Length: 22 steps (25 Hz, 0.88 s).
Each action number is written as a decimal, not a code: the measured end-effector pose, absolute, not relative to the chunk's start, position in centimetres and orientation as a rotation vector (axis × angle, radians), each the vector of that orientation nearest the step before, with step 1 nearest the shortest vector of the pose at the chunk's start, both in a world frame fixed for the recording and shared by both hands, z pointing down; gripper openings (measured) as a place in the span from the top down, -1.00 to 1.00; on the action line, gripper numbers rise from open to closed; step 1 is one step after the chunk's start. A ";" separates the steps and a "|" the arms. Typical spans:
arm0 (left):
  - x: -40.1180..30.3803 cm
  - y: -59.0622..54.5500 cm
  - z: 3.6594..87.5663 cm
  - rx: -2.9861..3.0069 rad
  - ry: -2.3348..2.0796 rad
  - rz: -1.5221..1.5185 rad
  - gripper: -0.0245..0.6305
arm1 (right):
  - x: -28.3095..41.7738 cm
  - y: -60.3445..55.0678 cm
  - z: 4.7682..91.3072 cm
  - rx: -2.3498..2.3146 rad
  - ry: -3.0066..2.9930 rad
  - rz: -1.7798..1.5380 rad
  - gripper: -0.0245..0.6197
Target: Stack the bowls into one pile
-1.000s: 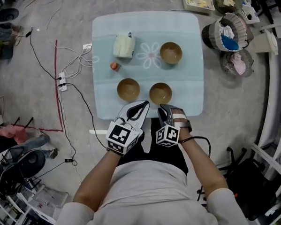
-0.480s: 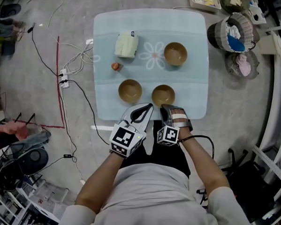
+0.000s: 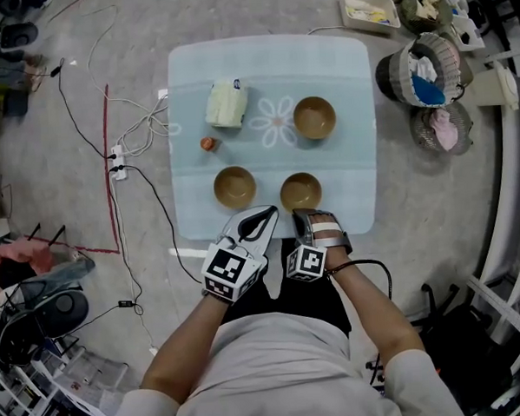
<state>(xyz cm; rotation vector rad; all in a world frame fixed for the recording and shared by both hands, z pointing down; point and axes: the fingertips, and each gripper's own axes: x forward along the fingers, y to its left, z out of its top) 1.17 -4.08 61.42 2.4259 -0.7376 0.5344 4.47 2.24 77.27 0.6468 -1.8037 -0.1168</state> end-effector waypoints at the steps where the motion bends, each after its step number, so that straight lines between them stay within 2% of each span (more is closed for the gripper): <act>1: 1.3 -4.2 61.2 2.429 -0.739 0.533 0.91 | 4.6 2.1 77.1 0.642 -1.799 -0.122 0.85; 22: 5.7 -11.1 56.9 2.474 -0.839 0.430 0.91 | 11.9 -7.3 68.7 0.621 -1.743 -0.291 0.85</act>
